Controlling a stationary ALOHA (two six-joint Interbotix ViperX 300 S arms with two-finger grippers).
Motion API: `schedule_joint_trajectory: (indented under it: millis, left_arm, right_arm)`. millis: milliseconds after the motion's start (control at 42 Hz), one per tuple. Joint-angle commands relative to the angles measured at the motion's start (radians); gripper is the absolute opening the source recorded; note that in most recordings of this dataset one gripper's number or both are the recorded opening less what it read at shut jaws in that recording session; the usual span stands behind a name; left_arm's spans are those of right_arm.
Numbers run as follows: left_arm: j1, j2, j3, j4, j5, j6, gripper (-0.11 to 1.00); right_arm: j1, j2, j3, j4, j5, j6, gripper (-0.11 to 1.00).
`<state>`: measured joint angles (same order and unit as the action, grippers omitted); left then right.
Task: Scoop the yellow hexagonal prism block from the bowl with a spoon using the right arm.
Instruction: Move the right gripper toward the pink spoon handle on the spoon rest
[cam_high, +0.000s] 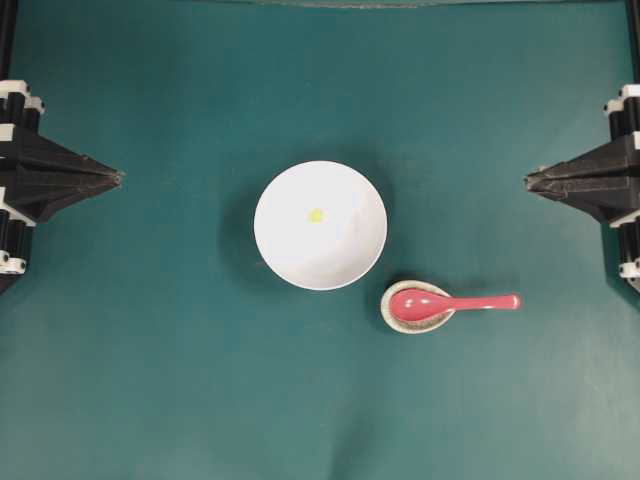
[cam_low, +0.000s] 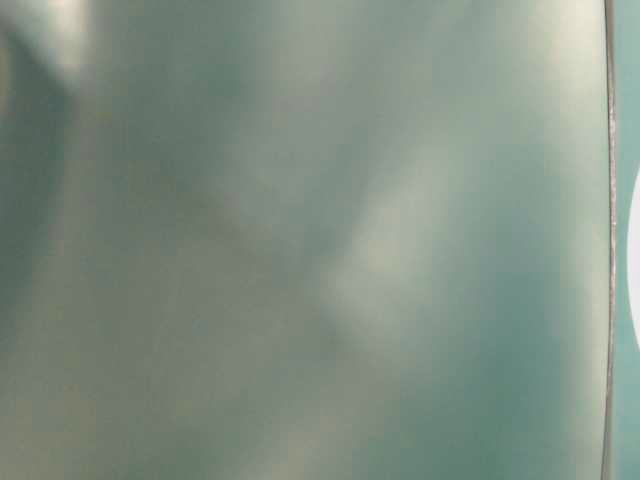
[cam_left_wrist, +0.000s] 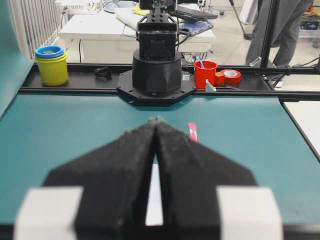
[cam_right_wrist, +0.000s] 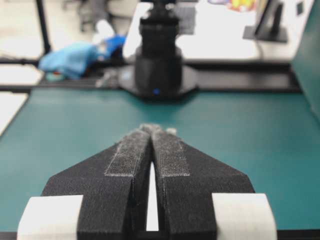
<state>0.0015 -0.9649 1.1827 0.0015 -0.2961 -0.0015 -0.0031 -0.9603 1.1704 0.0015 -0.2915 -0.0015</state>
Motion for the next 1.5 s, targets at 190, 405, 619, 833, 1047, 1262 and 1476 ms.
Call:
schedule_joint_trajectory:
  millis: [190, 405, 619, 833, 1047, 1262, 1476]
  left_arm:
    - [0.017, -0.023, -0.023, 0.011, 0.028, 0.006, 0.00]
    - [0.017, -0.017, -0.021, 0.011, 0.034, 0.009, 0.00]
    - [0.017, -0.017, -0.023, 0.012, 0.046, 0.011, 0.00]
    - [0.020, -0.018, -0.023, 0.012, 0.046, 0.015, 0.00]
    - [0.026, -0.018, -0.023, 0.012, 0.046, 0.015, 0.00]
    - [0.026, -0.021, -0.023, 0.012, 0.046, 0.017, 0.00]
    - [0.026, -0.021, -0.023, 0.012, 0.046, 0.015, 0.00]
  right_arm:
    - [-0.018, 0.020, -0.009, 0.003, 0.018, -0.002, 0.00]
    - [-0.018, 0.018, -0.009, 0.005, 0.023, 0.000, 0.00]
    - [-0.017, 0.020, -0.009, 0.011, 0.025, 0.000, 0.05]
    - [-0.018, 0.021, -0.009, 0.014, 0.058, 0.000, 0.42]
    - [-0.018, 0.037, -0.003, 0.021, 0.067, 0.002, 0.50]
    - [-0.017, 0.146, 0.034, 0.041, 0.023, 0.012, 0.50]
    - [0.028, 0.333, 0.123, 0.058, -0.218, 0.064, 0.50]
